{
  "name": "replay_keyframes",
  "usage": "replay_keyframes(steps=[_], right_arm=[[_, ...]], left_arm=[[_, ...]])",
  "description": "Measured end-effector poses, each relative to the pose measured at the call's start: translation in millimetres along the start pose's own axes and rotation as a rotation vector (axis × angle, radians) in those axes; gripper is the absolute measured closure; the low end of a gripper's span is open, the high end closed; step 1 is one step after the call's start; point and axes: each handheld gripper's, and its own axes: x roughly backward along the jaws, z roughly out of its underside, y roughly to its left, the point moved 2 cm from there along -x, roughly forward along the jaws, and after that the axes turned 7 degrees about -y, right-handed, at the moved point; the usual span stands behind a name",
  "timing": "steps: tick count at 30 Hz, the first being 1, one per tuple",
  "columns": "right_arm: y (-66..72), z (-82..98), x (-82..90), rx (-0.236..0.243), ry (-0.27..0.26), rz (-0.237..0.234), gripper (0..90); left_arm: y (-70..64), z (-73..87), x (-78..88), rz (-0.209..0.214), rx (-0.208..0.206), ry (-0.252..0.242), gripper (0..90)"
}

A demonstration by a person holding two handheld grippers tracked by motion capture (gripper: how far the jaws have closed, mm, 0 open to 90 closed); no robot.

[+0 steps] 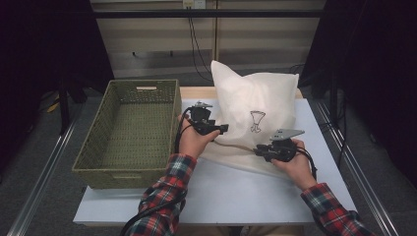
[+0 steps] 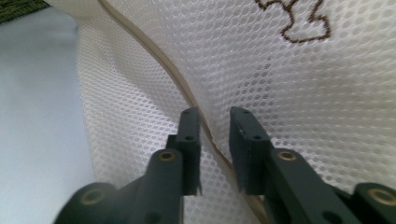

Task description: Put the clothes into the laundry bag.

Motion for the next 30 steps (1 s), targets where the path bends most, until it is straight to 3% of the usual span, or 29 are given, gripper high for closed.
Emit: replay_keyframes(steps=[2, 5, 12, 21, 30], right_arm=[[-1.4, 0.0, 4.0, -0.011, -0.013, 0.018, 62.3], [-4.0, -1.9, 9.7, -0.034, -0.033, 0.025, 53.5], [-6.6, -8.5, 20.9, -0.077, -0.094, 0.033, 31.6], [-11.7, -12.5, 42.2, -0.106, -0.126, 0.048, 22.4], [-12.7, -7.7, 63.2, -0.091, -0.116, 0.067, 19.2]], left_arm=[[0.4, -0.7, 1.0, -0.006, -0.008, -0.009, 34.0], [1.6, -2.4, 4.2, -0.013, -0.018, -0.016, 27.4], [1.6, -4.6, 9.7, -0.017, -0.037, -0.014, 21.7], [1.1, -8.0, 19.8, -0.002, -0.046, -0.028, 18.2], [-1.0, -11.4, 31.0, 0.022, -0.046, -0.036, 16.8]])
